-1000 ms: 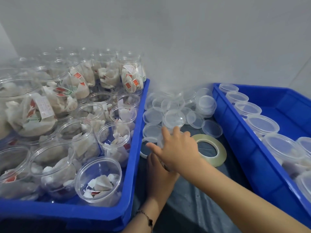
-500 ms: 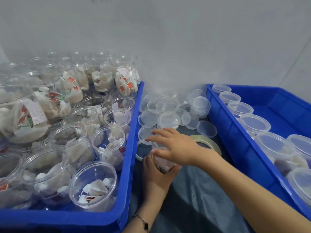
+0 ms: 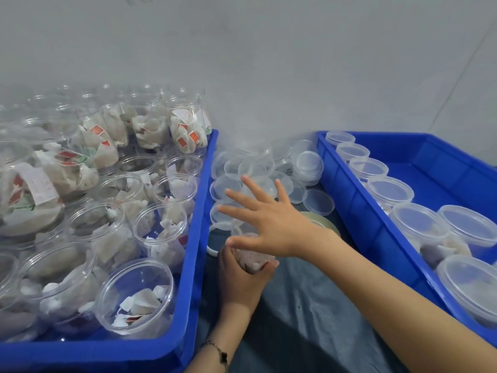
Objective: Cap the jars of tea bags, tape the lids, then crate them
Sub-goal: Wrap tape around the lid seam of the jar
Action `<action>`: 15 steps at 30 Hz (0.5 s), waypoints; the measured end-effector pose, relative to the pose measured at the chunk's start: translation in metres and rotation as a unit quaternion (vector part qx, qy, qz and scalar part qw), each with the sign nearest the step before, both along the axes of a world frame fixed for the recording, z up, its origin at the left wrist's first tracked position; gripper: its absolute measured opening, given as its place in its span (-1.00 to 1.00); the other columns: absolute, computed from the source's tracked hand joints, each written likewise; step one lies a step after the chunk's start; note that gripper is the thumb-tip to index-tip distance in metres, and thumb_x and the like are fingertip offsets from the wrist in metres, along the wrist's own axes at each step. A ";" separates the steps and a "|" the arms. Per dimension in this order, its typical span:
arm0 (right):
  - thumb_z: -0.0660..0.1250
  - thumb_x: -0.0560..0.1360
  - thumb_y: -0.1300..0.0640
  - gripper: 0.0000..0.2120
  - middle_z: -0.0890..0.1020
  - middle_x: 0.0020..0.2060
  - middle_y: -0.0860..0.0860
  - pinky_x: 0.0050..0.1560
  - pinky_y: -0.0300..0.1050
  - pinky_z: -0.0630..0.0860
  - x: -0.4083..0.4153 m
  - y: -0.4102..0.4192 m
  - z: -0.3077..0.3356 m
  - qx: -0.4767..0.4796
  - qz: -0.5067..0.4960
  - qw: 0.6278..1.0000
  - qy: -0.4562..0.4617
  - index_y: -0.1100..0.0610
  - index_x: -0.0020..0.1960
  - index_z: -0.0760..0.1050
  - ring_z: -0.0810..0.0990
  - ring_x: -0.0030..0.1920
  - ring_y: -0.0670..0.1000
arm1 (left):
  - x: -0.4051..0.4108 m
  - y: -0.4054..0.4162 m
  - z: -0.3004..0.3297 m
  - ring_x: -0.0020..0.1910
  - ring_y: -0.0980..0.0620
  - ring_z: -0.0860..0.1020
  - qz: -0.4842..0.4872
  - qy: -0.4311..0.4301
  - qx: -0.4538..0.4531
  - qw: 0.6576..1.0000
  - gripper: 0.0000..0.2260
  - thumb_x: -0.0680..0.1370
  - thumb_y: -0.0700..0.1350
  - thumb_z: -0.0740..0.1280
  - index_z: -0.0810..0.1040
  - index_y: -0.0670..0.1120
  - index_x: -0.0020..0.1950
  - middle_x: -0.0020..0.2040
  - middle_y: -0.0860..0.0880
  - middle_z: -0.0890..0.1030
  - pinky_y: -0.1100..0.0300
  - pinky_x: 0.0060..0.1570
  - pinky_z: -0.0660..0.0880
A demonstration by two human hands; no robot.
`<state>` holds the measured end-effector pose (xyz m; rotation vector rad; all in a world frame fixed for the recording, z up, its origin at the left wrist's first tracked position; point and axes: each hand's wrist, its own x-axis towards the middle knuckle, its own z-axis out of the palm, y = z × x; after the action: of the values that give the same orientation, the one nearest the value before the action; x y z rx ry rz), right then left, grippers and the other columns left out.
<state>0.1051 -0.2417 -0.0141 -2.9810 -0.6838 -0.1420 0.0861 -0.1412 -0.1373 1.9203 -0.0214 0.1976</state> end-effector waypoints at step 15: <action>0.12 0.60 0.04 -0.62 0.48 0.29 0.03 0.32 -0.13 0.25 -0.010 -0.037 -0.070 0.421 -0.252 0.866 -0.095 0.12 0.38 0.36 0.40 0.32 0.02 | -0.007 0.000 0.000 0.07 -0.01 0.55 0.011 0.015 0.001 1.000 -0.22 0.21 0.08 0.59 0.36 -0.07 0.33 0.13 -0.03 0.58 0.14 0.00 0.49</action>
<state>0.0952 -0.2792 -0.0845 -2.2082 0.1709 -0.5964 0.0794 -0.1410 -0.1374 1.9251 0.0210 0.1834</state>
